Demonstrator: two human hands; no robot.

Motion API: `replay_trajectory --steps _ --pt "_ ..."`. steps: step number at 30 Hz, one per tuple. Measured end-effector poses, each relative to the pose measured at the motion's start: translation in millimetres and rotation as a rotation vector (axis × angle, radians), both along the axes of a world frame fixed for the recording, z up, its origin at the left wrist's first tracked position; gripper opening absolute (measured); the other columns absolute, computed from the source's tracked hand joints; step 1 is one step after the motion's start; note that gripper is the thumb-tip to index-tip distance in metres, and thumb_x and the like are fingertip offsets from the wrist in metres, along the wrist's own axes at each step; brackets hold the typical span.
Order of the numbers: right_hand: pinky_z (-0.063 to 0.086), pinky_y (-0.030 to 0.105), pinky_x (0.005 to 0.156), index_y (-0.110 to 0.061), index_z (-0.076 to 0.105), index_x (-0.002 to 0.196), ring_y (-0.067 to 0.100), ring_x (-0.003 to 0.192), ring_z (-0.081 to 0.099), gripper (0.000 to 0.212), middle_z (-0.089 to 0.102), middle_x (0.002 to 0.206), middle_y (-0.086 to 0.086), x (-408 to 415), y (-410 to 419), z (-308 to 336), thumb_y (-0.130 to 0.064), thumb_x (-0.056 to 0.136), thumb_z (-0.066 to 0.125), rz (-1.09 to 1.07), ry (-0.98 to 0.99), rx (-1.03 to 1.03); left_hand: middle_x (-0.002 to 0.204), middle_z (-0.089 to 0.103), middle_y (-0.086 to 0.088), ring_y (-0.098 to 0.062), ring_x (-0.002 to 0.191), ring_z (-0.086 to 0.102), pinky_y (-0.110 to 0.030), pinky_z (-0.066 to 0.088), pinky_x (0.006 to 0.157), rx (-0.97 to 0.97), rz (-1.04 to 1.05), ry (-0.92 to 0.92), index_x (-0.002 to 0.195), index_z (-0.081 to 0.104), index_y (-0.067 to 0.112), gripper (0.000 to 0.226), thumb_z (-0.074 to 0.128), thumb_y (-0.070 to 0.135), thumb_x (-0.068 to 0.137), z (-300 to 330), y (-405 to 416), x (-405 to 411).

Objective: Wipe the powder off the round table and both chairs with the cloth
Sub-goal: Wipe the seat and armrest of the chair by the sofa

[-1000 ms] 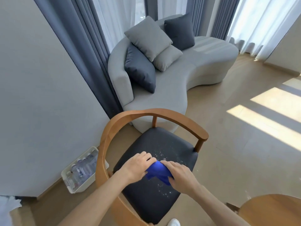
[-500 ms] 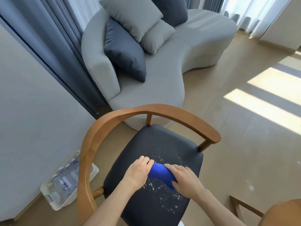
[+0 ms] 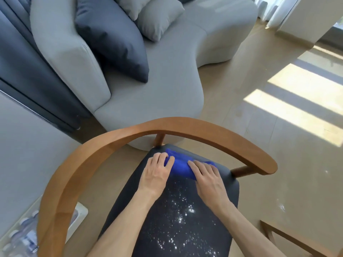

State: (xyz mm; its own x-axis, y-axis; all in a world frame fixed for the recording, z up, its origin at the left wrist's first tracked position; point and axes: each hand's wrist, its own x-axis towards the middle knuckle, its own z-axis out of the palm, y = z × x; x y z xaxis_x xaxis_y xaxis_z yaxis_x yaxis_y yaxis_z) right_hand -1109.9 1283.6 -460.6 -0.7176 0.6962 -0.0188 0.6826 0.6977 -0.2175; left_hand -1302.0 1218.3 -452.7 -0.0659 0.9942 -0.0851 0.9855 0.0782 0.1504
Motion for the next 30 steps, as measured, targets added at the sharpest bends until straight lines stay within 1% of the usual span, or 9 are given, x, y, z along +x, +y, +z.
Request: replay_trajectory --steps 6,8,11,14,17,20,23,26,30 --pt "0.055 0.035 0.072 -0.017 0.063 0.113 0.028 0.091 0.064 0.07 0.061 0.114 0.007 2 -1 -58 -0.017 0.047 0.087 0.098 -0.219 -0.083 0.105 0.061 -0.01 -0.028 0.094 0.06 -0.038 0.053 0.067 -0.21 0.089 0.044 0.109 0.065 0.007 0.069 0.085 0.011 0.042 -48 -33 -27" --pt "0.053 0.042 0.085 -0.019 0.059 0.12 0.033 0.108 0.059 0.066 0.056 0.128 0.011 2 3 -63 -0.026 0.058 0.083 0.111 -0.186 -0.073 0.11 0.062 -0.008 -0.027 0.098 0.061 -0.036 0.053 0.072 -0.262 0.165 -0.018 0.114 0.064 0.007 0.063 0.083 0.014 0.054 -55 -50 -32" --pt "0.041 0.051 0.104 -0.028 0.048 0.136 0.036 0.13 0.044 0.072 0.042 0.147 0.011 -6 16 -70 -0.04 0.07 0.073 0.202 -0.152 -0.063 0.142 0.039 -0.006 -0.024 0.13 0.04 -0.035 0.04 0.101 -0.34 0.303 -0.149 0.141 0.039 0.01 0.053 0.053 0.019 0.091 -63 -63 -33" --pt "0.03 0.055 0.11 -0.037 0.037 0.144 0.034 0.139 0.031 0.075 0.029 0.155 0.007 -24 34 -81 -0.056 0.075 0.058 0.301 -0.158 -0.094 0.154 0.018 -0.002 -0.019 0.141 0.023 -0.033 0.029 0.11 -0.385 0.438 -0.259 0.148 0.023 0.015 0.051 0.036 0.027 0.1 -73 -66 -34" --pt "0.027 0.057 0.109 -0.04 0.03 0.147 0.035 0.141 0.027 0.077 0.023 0.158 0.007 -37 45 -94 -0.065 0.077 0.05 0.358 -0.191 -0.122 0.157 0.01 0.001 -0.018 0.143 0.019 -0.035 0.03 0.11 -0.42 0.478 -0.301 0.149 0.021 0.019 0.05 0.03 0.027 0.102 -83 -70 -36" --pt "0.024 0.054 0.114 -0.04 0.023 0.149 0.034 0.144 0.023 0.075 0.019 0.16 0.005 -39 43 -106 -0.059 0.082 0.05 0.331 -0.149 -0.159 0.157 0.01 0.006 -0.015 0.141 0.023 -0.034 0.038 0.105 -0.413 0.522 -0.332 0.148 0.025 0.023 0.047 0.029 0.024 0.102 -91 -73 -40" --pt "0.02 0.045 0.116 -0.035 0.027 0.149 0.033 0.144 0.025 0.068 0.025 0.158 0.003 -37 31 -112 -0.039 0.087 0.057 0.273 -0.03 -0.179 0.157 0.012 0.008 -0.015 0.139 0.026 -0.035 0.042 0.101 -0.389 0.543 -0.341 0.147 0.029 0.025 0.047 0.032 0.017 0.101 -95 -74 -40" --pt "0.028 0.044 0.114 -0.03 0.034 0.145 0.032 0.141 0.033 0.07 0.036 0.153 0.004 -36 19 -112 -0.018 0.084 0.065 0.244 0.075 -0.164 0.157 0.011 0.009 -0.015 0.138 0.028 -0.035 0.044 0.097 -0.38 0.539 -0.342 0.148 0.028 0.025 0.05 0.034 0.013 0.1 -97 -75 -39" --pt "0.037 0.045 0.107 -0.025 0.041 0.14 0.036 0.133 0.043 0.073 0.044 0.148 0.008 -32 -8 -109 -0.007 0.075 0.068 0.246 0.115 -0.102 0.156 0.015 0.008 -0.015 0.14 0.024 -0.036 0.04 0.102 -0.362 0.531 -0.378 0.147 0.031 0.024 0.053 0.035 0.006 0.097 -102 -79 -42"
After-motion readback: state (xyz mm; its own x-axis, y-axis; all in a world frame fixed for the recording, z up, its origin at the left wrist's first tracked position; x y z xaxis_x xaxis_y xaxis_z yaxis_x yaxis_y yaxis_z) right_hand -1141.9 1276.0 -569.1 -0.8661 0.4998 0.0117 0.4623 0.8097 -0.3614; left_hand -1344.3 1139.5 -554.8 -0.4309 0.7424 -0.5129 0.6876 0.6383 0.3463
